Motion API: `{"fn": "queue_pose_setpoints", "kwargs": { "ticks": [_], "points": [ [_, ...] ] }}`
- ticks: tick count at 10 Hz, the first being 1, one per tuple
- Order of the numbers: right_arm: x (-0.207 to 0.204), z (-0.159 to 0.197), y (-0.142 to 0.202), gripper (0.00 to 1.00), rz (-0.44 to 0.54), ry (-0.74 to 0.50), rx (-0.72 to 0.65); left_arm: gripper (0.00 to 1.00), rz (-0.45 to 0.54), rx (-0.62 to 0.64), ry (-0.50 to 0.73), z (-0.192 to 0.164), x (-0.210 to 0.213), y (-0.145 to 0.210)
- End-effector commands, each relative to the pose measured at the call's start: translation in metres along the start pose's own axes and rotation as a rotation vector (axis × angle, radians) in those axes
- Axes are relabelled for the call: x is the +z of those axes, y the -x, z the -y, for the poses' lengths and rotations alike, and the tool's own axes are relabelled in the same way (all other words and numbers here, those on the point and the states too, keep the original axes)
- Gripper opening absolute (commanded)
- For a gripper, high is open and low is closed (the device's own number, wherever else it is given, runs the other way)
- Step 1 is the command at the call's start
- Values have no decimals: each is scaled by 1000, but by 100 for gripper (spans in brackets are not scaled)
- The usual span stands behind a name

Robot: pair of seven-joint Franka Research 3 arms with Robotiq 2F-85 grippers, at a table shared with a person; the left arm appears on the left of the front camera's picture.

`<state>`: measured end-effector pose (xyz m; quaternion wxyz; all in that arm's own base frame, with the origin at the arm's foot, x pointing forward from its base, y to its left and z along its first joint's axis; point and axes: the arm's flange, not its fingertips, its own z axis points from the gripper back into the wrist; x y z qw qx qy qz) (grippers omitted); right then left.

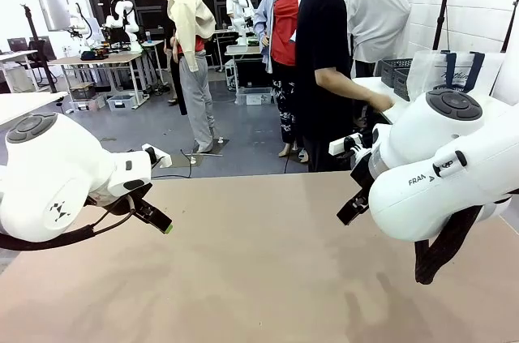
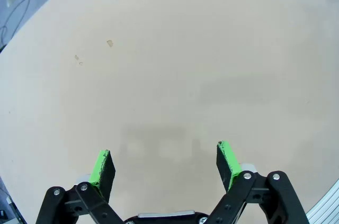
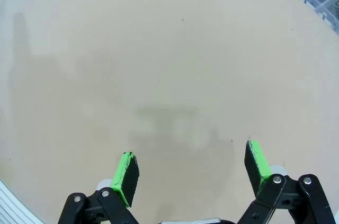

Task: Transfer purchased items from the store into the shopping bag.
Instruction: Open the Reusable shopping bag in the center of the table.

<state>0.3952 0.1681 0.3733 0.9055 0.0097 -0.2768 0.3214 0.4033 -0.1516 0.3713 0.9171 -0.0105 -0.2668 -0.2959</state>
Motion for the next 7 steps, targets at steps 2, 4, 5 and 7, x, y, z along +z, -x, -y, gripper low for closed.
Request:
{"fn": "queue_pose_setpoints", "kwargs": {
  "ticks": [2, 4, 5, 7],
  "points": [
    [0, 0, 0, 100, 0, 0, -1, 100, 0, 1, -1, -1, 0, 0],
    [0, 0, 0, 100, 0, 0, -1, 100, 0, 1, -1, -1, 0, 0],
    [0, 0, 0, 100, 0, 0, -1, 100, 0, 1, -1, -1, 0, 0],
    [0, 0, 0, 100, 0, 0, -1, 100, 0, 1, -1, -1, 0, 0]
  ]
}}
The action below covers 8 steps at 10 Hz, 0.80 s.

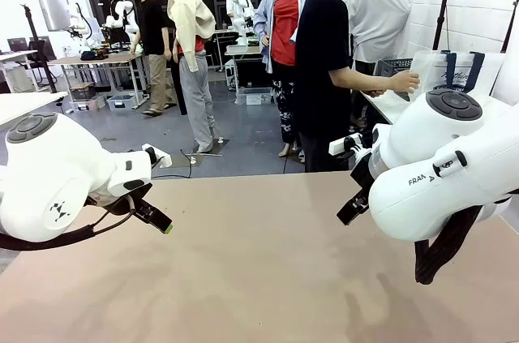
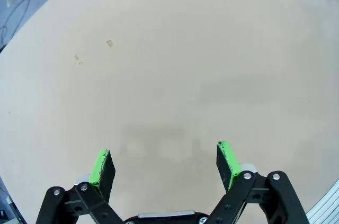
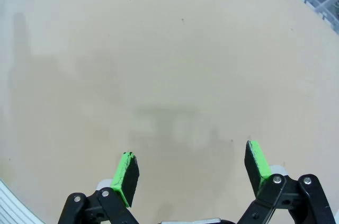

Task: Transfer purchased items from the store into the shopping bag.
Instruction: Open the Reusable shopping bag in the center of the table.

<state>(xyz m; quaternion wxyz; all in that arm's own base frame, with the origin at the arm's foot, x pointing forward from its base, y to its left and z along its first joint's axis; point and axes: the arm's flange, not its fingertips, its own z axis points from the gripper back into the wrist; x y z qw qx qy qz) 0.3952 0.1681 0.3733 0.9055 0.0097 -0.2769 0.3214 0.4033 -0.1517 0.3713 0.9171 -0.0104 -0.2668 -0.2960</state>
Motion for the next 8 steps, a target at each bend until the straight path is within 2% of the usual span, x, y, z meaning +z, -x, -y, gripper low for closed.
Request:
{"fn": "queue_pose_setpoints", "kwargs": {
  "ticks": [1, 8],
  "points": [
    [0, 0, 0, 100, 0, 0, -1, 100, 0, 1, -1, -1, 0, 0],
    [0, 0, 0, 100, 0, 0, -1, 100, 0, 1, -1, -1, 0, 0]
  ]
}}
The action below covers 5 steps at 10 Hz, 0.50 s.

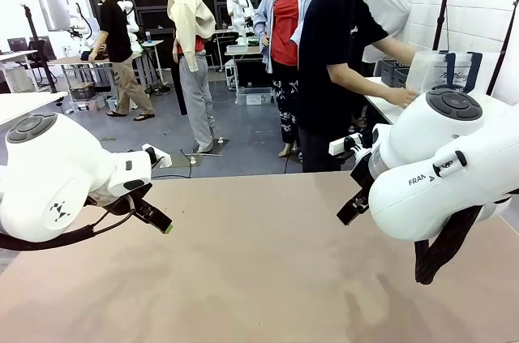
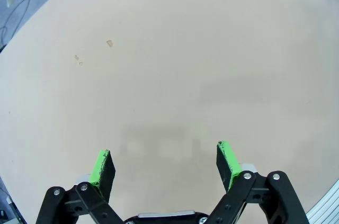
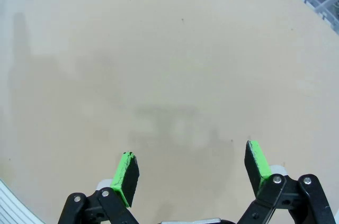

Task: Transfer purchased items from the store into the shopping bag.
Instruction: Open the Reusable shopping bag in the center of the table.

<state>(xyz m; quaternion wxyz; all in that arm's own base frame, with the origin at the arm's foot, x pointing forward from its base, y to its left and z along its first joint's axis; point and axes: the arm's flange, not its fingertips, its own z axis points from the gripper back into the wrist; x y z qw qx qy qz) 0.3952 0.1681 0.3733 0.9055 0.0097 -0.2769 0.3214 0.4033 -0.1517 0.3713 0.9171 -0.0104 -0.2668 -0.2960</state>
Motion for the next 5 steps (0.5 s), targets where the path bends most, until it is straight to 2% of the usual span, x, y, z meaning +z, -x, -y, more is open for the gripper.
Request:
{"fn": "queue_pose_setpoints", "kwargs": {
  "ticks": [1, 5],
  "points": [
    [0, 0, 0, 100, 0, 0, -1, 100, 0, 2, -1, -1, 0, 0],
    [0, 0, 0, 100, 0, 0, -1, 100, 0, 2, -1, -1, 0, 0]
  ]
}}
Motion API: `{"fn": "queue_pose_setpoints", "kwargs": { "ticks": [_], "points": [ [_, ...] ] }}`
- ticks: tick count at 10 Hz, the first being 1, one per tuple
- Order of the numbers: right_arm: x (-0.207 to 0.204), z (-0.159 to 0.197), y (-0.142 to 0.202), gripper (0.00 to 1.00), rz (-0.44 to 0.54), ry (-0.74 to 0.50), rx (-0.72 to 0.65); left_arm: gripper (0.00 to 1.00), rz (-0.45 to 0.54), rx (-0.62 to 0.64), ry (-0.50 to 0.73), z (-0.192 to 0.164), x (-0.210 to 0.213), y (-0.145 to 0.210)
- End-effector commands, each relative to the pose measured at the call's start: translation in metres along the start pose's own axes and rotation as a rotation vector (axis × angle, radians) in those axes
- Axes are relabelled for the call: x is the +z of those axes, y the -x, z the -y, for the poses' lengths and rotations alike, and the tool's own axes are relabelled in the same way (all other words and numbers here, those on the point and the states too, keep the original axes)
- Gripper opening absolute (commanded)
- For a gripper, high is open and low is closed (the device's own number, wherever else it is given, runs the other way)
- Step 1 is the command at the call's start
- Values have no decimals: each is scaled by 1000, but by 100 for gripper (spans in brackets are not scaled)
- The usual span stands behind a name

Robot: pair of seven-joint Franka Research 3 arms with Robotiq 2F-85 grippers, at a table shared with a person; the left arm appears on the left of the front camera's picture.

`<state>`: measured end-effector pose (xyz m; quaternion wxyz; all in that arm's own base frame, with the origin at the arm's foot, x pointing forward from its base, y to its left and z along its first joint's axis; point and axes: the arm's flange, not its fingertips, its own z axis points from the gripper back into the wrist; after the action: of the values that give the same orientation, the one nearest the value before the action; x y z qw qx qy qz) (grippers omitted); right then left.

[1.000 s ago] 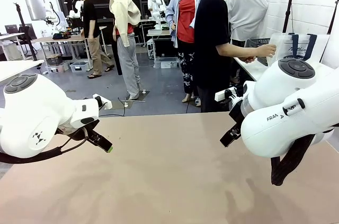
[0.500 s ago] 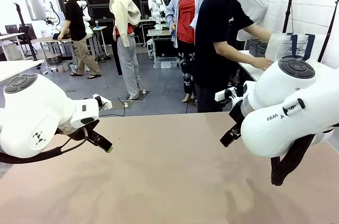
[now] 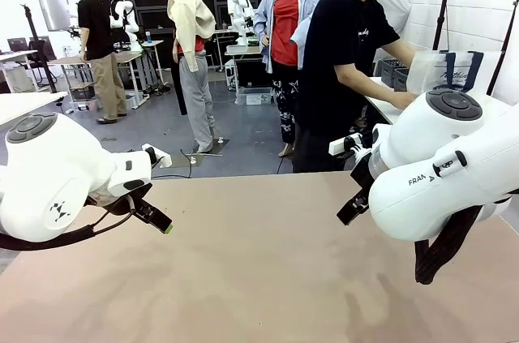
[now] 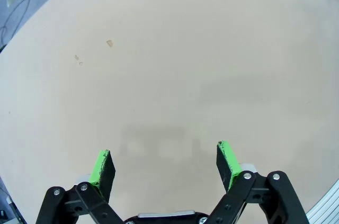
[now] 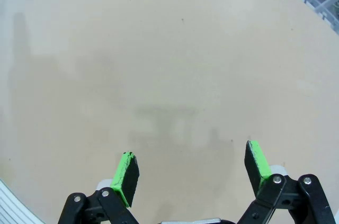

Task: Transfer purchased items from the store into the shopping bag.
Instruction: Open the Reusable shopping bag in the center of the table.

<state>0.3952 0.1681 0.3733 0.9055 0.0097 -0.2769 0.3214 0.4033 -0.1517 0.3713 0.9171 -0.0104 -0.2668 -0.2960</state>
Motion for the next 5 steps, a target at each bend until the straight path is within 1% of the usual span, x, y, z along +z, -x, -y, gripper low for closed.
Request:
{"fn": "queue_pose_setpoints", "kwargs": {
  "ticks": [1, 5],
  "points": [
    [0, 0, 0, 100, 0, 0, -1, 100, 0, 2, -1, -1, 0, 0],
    [0, 0, 0, 100, 0, 0, -1, 100, 0, 2, -1, -1, 0, 0]
  ]
}}
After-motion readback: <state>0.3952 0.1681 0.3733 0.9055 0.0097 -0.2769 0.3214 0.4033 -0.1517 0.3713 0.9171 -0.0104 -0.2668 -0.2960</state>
